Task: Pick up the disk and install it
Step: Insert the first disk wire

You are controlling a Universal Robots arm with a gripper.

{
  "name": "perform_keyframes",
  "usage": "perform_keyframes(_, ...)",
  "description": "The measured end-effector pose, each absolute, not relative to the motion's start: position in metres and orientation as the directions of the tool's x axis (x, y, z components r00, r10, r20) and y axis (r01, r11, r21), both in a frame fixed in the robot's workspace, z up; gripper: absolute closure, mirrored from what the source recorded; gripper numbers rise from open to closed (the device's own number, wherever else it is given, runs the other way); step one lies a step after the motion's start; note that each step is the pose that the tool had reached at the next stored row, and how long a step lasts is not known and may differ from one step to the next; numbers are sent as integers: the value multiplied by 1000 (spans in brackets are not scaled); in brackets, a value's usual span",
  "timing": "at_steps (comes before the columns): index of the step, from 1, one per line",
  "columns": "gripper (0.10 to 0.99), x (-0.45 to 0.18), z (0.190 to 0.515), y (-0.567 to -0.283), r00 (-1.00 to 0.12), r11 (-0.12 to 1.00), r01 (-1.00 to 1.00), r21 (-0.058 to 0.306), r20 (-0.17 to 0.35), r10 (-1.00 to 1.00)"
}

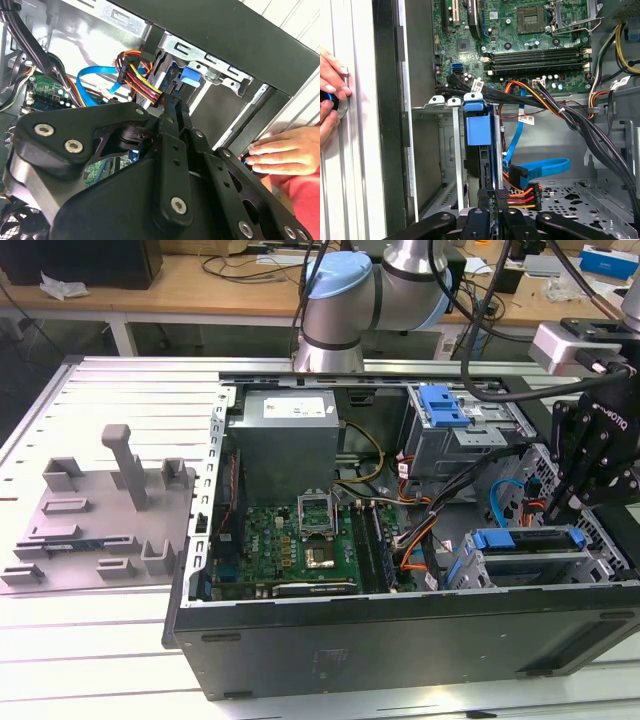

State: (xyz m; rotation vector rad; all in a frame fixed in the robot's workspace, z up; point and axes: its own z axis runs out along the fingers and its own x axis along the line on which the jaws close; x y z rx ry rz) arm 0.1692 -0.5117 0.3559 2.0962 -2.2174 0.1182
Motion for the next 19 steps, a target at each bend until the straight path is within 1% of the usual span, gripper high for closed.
perform_keyframes(19, 922, 169, 347, -512, -56, 56, -998, 4, 116, -992)
